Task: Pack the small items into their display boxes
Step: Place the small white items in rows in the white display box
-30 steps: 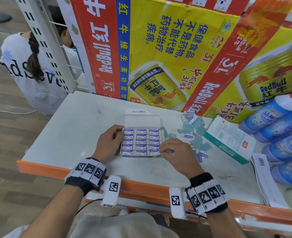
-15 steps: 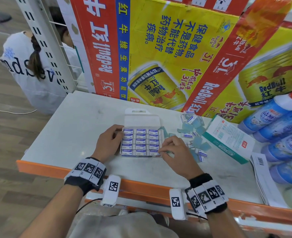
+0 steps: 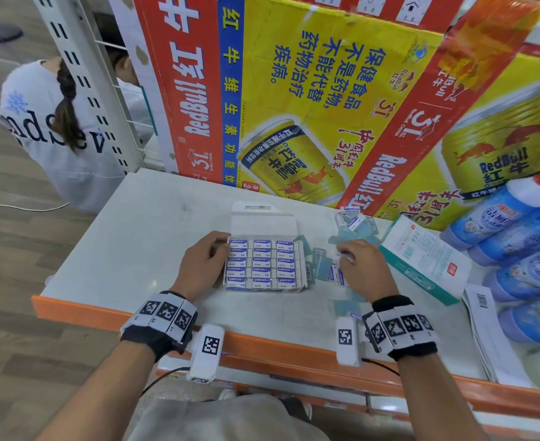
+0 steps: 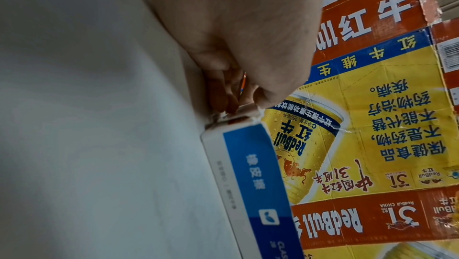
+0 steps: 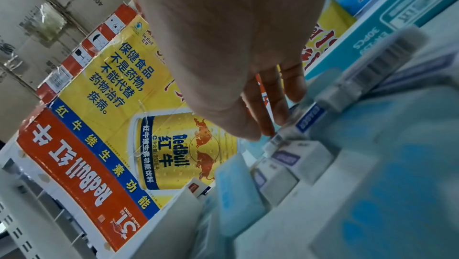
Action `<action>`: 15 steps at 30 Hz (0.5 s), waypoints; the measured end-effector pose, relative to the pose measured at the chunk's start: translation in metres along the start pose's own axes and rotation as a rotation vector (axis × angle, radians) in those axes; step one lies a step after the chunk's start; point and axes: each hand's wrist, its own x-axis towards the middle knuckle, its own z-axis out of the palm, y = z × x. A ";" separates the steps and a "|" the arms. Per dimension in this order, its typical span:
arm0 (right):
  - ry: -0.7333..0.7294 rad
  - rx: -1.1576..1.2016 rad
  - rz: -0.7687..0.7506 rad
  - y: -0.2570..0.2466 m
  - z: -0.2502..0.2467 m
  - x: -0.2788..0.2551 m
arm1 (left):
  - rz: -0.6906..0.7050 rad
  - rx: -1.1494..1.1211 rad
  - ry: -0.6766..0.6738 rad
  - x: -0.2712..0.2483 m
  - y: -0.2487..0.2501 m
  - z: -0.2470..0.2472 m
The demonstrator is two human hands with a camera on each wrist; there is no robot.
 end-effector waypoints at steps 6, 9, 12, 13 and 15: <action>-0.062 -0.065 0.020 -0.002 0.000 0.010 | 0.020 0.003 0.001 0.001 0.000 0.000; -0.068 -0.096 0.060 -0.004 0.001 0.015 | 0.018 0.010 0.001 0.001 0.000 -0.001; -0.080 -0.113 0.058 -0.005 0.001 0.017 | 0.021 0.019 0.000 0.001 -0.001 -0.001; -0.082 -0.119 0.043 -0.004 0.000 0.017 | 0.019 0.020 -0.001 0.001 -0.001 -0.001; -0.066 -0.133 0.000 -0.004 0.000 0.016 | 0.010 0.012 -0.001 0.001 0.000 -0.001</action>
